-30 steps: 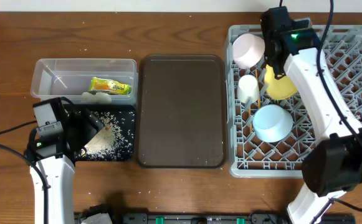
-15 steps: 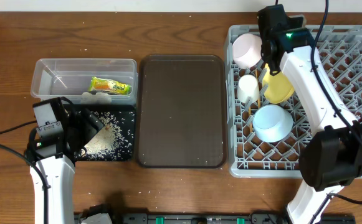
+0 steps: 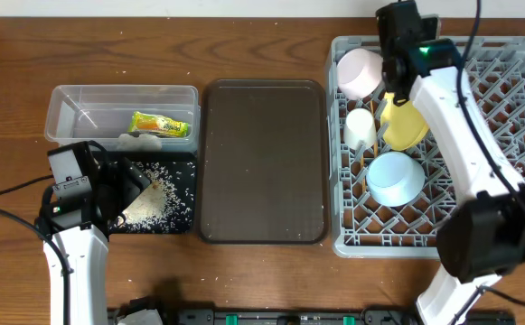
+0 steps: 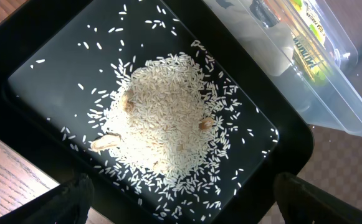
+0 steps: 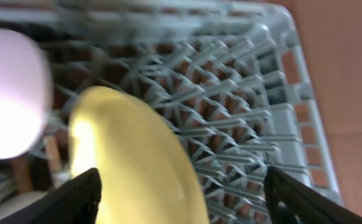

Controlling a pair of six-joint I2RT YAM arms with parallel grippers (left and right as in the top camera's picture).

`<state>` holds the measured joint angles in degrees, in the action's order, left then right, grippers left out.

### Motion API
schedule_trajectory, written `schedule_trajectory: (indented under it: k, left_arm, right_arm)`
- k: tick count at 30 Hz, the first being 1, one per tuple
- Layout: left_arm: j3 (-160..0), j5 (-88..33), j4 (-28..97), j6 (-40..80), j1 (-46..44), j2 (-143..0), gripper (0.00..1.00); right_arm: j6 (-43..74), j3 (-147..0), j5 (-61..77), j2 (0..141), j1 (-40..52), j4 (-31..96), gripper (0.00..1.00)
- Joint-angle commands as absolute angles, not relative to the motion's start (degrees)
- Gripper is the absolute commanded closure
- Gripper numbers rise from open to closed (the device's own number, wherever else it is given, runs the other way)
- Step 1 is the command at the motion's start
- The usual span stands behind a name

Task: Sort waste into correct bins and load items into the dishwasher rack
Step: 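Lower the yellow plate upright into the rack's upper slots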

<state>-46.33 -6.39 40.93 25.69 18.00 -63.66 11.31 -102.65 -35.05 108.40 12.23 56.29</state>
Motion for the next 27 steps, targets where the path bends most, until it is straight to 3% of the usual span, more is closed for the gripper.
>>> schedule_trajectory:
  k: [1,4,8,27]
  left_arm:
    - [-47.11,-5.48,41.10,26.00,18.26,-63.72,0.05]
    - [-47.11,-5.48,41.10,26.00,18.26,-63.72,0.05]
    - [-47.11,-5.50,41.10,26.00,18.26,-63.72,0.05]
    - [-47.11,-5.48,41.10,26.00,18.26,-63.72,0.05]
  right_arm:
    - [8.23,-105.30,-22.90,102.04,12.29,55.44,0.14]
    - [7.01,-105.30,-13.32,99.61,12.36,55.46,0.01]
    - [7.01,-105.30,-5.82,98.78,12.40,55.94,0.01]
    - [7.01,-105.25,-5.72,98.89,12.40,56.55,0.01]
